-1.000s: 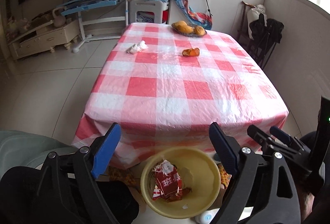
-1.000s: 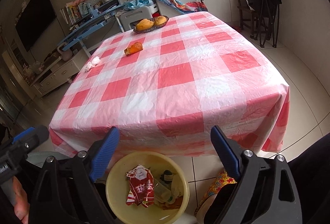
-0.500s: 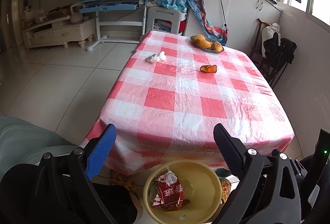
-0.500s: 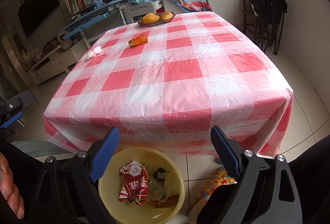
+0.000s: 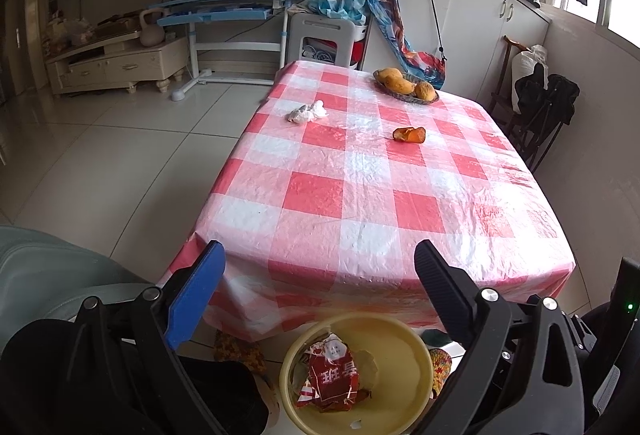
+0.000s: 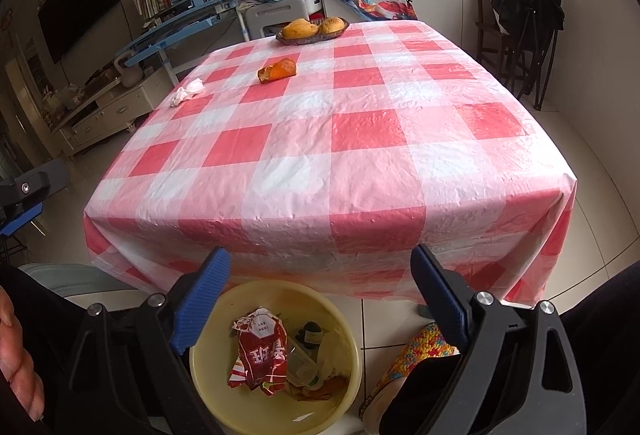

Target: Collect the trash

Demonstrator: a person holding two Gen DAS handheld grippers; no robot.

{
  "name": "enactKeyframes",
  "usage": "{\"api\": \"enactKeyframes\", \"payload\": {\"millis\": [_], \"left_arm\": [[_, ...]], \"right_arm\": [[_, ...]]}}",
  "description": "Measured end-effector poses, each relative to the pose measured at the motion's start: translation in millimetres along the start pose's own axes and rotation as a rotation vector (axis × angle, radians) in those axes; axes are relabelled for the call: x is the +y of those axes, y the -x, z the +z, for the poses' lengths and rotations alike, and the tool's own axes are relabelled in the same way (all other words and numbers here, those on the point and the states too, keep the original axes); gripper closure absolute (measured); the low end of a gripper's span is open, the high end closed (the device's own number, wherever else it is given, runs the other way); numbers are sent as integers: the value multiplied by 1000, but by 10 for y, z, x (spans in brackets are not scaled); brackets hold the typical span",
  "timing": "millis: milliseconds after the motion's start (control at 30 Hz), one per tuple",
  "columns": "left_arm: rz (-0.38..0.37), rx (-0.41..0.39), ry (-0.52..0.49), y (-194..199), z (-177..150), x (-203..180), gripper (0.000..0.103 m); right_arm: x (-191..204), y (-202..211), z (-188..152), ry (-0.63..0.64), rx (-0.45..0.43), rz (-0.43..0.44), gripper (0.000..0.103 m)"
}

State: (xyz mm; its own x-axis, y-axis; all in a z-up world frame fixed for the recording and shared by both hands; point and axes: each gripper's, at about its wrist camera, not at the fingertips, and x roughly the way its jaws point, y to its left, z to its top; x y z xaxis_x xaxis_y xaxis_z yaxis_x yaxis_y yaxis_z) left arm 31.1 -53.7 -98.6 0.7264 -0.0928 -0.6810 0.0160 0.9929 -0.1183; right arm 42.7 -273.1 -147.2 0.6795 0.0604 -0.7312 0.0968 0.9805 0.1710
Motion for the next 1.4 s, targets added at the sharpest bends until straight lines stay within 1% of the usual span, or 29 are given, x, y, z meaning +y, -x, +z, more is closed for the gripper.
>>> {"api": "enactKeyframes", "payload": {"millis": [733, 1033, 1400], "left_arm": [[7, -10, -8, 16, 1, -20, 11], [8, -18, -21, 52, 50, -44, 11], [8, -21, -21, 30, 41, -55, 11]], "right_arm": [[98, -22, -18, 19, 7, 10, 14], [208, -36, -38, 39, 11, 20, 14], [211, -42, -40, 44, 17, 19, 14]]}}
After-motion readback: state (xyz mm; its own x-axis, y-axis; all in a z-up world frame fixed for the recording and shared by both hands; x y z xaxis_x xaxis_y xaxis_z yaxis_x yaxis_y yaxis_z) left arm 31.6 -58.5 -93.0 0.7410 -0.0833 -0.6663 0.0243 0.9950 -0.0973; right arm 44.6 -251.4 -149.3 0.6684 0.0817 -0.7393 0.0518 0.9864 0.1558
